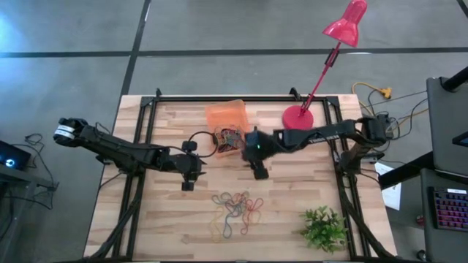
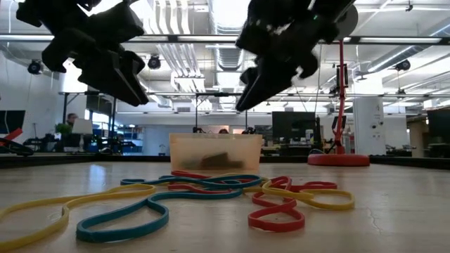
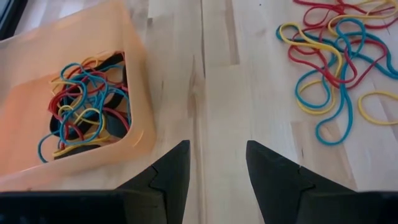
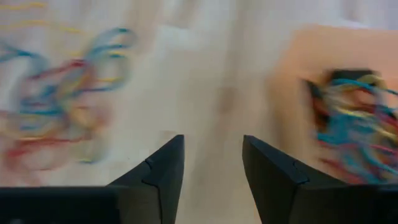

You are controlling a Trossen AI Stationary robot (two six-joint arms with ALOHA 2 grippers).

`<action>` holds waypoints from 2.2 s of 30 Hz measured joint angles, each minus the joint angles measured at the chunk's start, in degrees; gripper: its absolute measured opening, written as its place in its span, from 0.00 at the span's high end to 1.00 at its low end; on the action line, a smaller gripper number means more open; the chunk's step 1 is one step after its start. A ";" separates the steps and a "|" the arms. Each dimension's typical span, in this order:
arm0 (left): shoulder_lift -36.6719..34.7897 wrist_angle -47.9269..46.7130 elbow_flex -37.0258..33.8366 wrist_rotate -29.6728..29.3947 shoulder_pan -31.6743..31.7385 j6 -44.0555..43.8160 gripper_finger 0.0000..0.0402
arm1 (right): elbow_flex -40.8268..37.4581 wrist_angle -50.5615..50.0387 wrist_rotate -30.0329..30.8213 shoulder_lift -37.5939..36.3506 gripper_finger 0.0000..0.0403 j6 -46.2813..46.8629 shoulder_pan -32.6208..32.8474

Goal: Pick and place rubber bands into bin
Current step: Put the red rubber band into the orange bin

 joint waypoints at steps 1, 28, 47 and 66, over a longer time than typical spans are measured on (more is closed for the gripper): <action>0.00 -0.01 0.00 -0.08 0.00 0.00 0.65 | 0.01 -0.76 -0.01 -0.35 0.64 0.83 1.65; 0.00 1.64 -0.02 -0.94 0.00 -0.35 0.65 | -2.17 2.11 0.67 9.49 0.77 14.85 21.47; 0.02 1.82 -0.02 -0.94 0.00 -0.33 0.65 | -3.21 8.12 3.60 9.21 0.79 13.76 21.23; 0.02 1.82 -0.02 -0.94 0.00 -0.33 0.65 | -6.01 11.27 11.45 9.30 0.71 18.78 20.73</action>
